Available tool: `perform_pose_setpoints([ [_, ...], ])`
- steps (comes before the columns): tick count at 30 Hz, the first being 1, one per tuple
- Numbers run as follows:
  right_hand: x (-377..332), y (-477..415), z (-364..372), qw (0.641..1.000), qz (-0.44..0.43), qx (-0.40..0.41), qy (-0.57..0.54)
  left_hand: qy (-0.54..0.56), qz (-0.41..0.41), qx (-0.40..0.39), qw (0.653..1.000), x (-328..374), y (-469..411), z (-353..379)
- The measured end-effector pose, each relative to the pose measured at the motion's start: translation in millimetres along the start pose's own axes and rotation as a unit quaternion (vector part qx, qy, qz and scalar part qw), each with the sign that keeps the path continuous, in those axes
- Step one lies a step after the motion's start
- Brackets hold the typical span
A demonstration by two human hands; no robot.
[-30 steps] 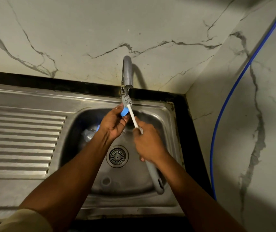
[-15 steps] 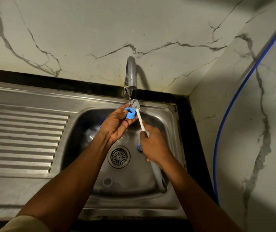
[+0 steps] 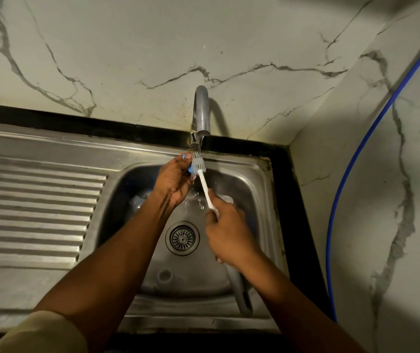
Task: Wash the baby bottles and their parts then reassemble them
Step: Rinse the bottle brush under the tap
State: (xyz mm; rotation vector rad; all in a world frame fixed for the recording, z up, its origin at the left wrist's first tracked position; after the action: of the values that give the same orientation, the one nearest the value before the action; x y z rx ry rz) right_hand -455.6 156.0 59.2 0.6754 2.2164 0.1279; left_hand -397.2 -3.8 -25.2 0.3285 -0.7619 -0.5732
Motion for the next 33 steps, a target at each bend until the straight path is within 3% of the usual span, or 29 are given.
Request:
perform_pose_setpoints([
  [5, 6.1, -23.0, -11.9, 0.998, 0.012, 0.026, -0.048, -0.02, -0.029, 0.001, 0.999, -19.2, -0.3, -4.6],
  [9, 2.4, -3.2, 0.8, 1.0, -0.005, -0.009, -0.001, 0.017, -0.02, 0.031, 0.999, -5.5, -8.6, -13.2],
  [13, 9.6, -27.3, -18.7, 0.998, 0.008, 0.046, -0.033, -0.106, -0.033, -0.026, 0.994, -13.1, 6.2, 7.7],
  [17, 23.3, -27.4, -26.3, 0.997, 0.02, 0.061, -0.044, -0.256, 0.003, -0.012, 0.967, -20.2, 11.4, -0.8],
  [18, 29.7, -23.6, -25.9, 0.996, 0.028, 0.062, -0.049, -0.349, 0.01, -0.008, 0.937, -24.8, 12.5, -8.4],
  [21, 56.5, -17.3, -20.6, 0.992, 0.079, 0.055, -0.084, -0.626, -0.008, -0.06, 0.778, -64.7, 16.3, -37.9],
  [24, 75.1, -15.3, -10.9, 0.99, 0.098, 0.034, -0.099, -0.768, -0.06, -0.155, 0.618, -127.1, 27.7, -76.1],
  [28, 88.3, -12.5, -2.9, 0.988, 0.106, 0.018, -0.11, -0.87, -0.113, -0.243, 0.414, -190.8, 42.8, -127.1],
  [29, 91.6, -11.9, -2.8, 0.987, 0.11, 0.019, -0.114, -0.885, -0.117, -0.252, 0.375, -198.6, 46.8, -134.4],
  [31, 97.2, -10.4, -3.2, 0.986, 0.117, 0.018, -0.122, -0.897, -0.118, -0.268, 0.33, -206.3, 53.9, -138.9],
  [33, 101.7, -10.2, -5.1, 0.985, 0.12, 0.019, -0.123, -0.906, -0.116, -0.251, 0.32, -203.3, 54.6, -134.4],
])
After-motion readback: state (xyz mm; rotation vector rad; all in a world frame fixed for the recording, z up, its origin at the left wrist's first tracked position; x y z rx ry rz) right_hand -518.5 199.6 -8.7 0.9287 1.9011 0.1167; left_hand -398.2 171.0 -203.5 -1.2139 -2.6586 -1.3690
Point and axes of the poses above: each hand's wrist, its own y-axis away from the middle knuckle, its own z-axis out of the palm, x = y × z, the point moved 8 cm from there along -y, towards the middle knuckle, and after that the axes turned 3 degrees about x, right-handed, at the moved point
